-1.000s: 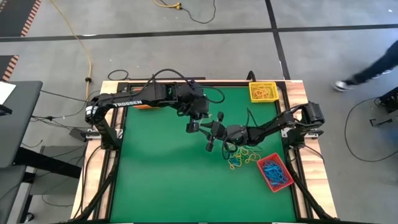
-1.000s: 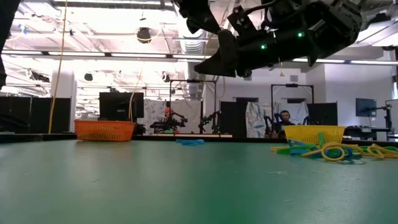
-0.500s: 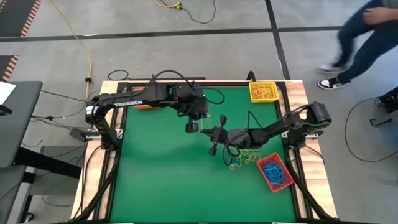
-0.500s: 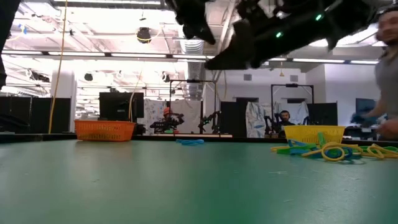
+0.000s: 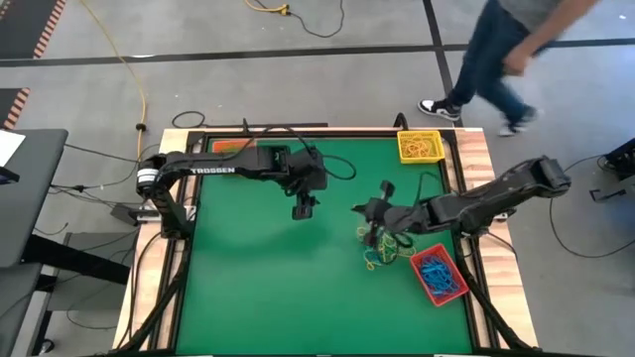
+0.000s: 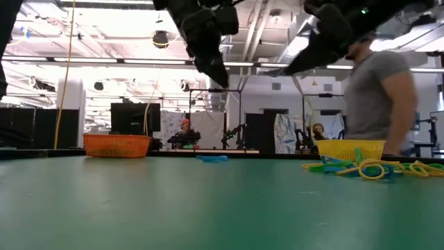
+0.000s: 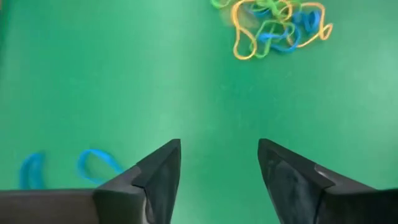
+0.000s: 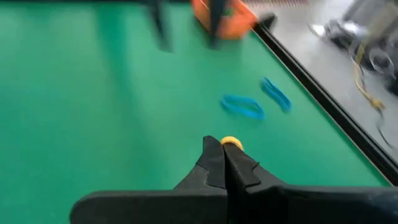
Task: Sort rubber bands into baskets
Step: Put the yellow rubber band into the yellow bin
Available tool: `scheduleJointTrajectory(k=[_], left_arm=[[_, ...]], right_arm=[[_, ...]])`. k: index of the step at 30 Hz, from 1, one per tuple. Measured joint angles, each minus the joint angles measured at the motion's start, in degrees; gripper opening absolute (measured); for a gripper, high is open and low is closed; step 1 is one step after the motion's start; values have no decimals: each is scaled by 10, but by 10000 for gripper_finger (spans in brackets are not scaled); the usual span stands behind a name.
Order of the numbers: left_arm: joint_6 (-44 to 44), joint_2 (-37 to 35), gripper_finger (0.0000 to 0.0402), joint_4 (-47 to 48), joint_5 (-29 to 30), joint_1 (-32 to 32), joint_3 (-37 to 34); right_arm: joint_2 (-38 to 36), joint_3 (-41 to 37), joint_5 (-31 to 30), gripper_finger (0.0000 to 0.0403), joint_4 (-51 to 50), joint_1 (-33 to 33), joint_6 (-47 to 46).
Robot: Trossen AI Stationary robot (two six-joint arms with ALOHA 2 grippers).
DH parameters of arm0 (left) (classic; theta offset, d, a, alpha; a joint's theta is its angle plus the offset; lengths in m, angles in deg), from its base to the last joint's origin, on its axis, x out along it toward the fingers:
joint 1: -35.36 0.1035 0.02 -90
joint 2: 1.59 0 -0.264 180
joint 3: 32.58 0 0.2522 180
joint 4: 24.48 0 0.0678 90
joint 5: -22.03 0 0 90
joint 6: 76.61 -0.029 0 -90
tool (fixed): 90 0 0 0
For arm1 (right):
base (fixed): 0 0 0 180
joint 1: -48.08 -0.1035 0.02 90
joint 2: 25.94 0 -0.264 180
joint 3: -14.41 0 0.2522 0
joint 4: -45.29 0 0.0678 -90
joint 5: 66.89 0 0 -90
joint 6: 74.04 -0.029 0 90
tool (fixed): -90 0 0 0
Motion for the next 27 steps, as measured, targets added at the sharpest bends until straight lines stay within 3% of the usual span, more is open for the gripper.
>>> scheduleJointTrajectory(k=[7,12,27], left_arm=[[34,0,214,-131,-16,-32,-117],[59,0,214,-238,-17,-60,-190],[100,0,214,-464,4,-140,-296]], right_arm=[[-83,0,-14,9,-153,57,-44],[-120,0,-18,9,-203,141,-39],[-136,0,17,11,-212,419,58]])
